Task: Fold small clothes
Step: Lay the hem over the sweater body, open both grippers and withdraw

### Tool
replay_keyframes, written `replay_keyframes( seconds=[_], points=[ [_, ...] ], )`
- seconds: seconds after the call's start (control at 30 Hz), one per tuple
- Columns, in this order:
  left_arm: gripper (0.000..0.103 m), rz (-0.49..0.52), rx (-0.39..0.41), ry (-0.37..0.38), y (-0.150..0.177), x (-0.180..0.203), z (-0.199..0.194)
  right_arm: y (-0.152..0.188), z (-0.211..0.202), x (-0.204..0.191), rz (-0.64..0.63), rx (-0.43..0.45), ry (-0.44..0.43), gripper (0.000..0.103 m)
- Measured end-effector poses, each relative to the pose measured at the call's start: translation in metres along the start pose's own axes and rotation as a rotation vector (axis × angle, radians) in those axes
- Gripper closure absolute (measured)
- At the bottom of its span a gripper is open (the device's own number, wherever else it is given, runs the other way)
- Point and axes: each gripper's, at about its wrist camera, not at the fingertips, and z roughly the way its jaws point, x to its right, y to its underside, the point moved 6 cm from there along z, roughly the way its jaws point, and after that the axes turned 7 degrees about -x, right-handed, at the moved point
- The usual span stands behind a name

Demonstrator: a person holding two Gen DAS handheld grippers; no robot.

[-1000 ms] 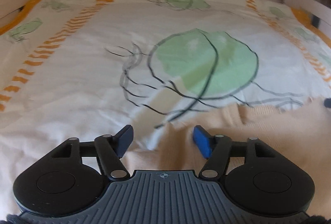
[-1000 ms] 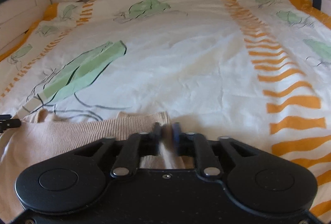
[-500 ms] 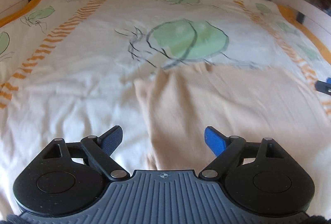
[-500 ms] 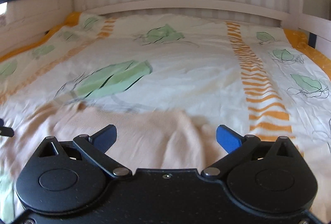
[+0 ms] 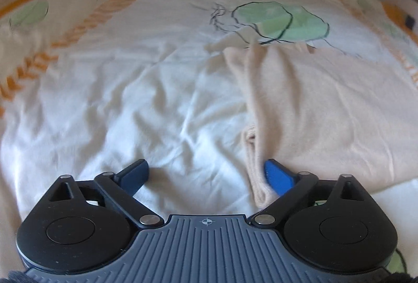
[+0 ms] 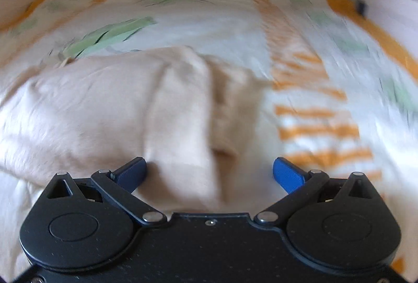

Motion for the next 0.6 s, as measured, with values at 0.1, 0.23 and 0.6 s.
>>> replay_keyframes(
  seconds=[0.1,0.23,0.6],
  points=[
    [0.0,-0.007,0.003,-0.005,0.0,0.0,0.005,-0.001,0.003,0.004,-0.006,0.013,-0.011,0.0],
    [0.0,-0.027,0.025,-0.012,0.004,0.001,0.007,0.001,0.005,0.008,0.006,0.038,-0.035,0.0],
    [0.0,-0.093,0.158,-0.041,0.015,0.003,0.004,0.008,0.002,0.01,0.021,0.074,-0.056,0.0]
  ],
)
